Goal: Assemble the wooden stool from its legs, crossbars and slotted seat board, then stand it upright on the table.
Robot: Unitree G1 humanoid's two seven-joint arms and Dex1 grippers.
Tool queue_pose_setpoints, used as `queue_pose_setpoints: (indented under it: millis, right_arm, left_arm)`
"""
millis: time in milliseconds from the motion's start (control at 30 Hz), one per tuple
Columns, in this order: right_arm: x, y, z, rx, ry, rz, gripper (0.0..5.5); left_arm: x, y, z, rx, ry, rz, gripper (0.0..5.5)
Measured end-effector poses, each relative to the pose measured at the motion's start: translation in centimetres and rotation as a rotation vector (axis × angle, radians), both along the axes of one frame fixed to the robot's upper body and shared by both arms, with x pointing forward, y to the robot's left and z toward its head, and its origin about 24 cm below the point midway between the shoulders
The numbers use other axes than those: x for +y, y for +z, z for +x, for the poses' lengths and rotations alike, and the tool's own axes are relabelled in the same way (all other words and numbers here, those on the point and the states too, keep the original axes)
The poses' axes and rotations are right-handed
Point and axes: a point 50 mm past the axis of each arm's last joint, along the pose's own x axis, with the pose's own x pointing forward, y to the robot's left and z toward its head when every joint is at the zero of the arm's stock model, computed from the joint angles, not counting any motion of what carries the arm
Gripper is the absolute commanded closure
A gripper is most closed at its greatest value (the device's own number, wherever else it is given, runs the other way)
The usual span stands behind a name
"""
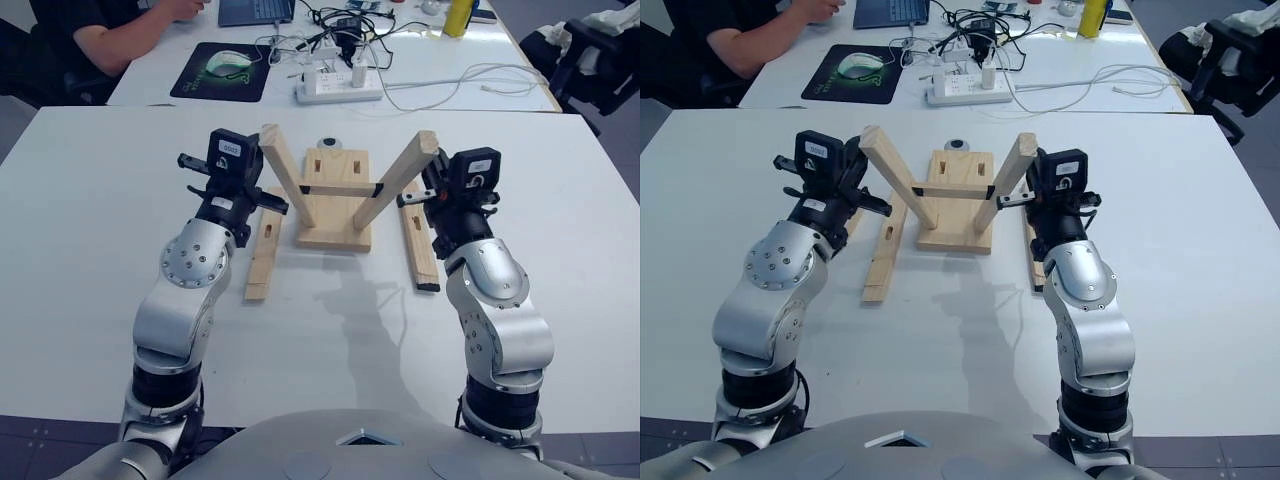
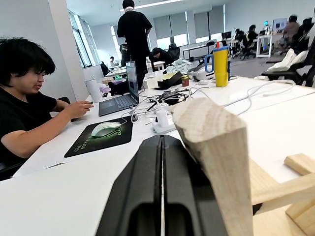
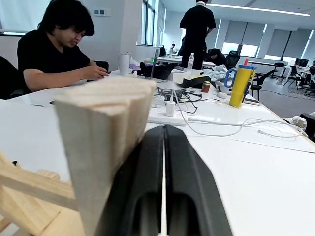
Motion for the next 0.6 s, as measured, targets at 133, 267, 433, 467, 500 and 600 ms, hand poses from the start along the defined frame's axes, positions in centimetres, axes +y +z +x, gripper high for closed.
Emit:
queue_pose_setpoints:
  millis: [133, 267, 433, 467, 500, 600]
  right_arm:
    - [-0.4, -1.2, 0.2, 0.099, -0.033, -0.047, 5.50]
    - [-4.0, -1.5, 0.1, 0.120, -0.266, -0.060, 5.50]
    - [-5.9, -1.2, -0.3, 0.101, -0.395, -0.017, 5.50]
    - [-6.0, -1.1, -0.3, 0.097, -0.405, -0.009, 5.50]
    - [-5.9, -1.0, -0.3, 0.091, -0.394, -0.006, 5.50]
    - [-1.9, -0.7, 0.3, 0.080, -0.143, -0.006, 5.50]
  left_arm:
    - [-0.4, -0.6, 0.2, 0.057, -0.007, 0.055, 5.48]
    - [3.5, -0.9, 0.5, 0.063, 0.217, 0.082, 5.48]
    - [8.2, 0.1, -0.2, -0.018, 0.487, 0.073, 5.48]
    - [8.4, 0.3, -0.3, -0.040, 0.501, 0.068, 5.48]
    - [8.3, 0.6, -0.3, -0.063, 0.490, 0.055, 5.48]
    - [2.8, -0.3, 0.4, -0.003, 0.142, 0.054, 5.48]
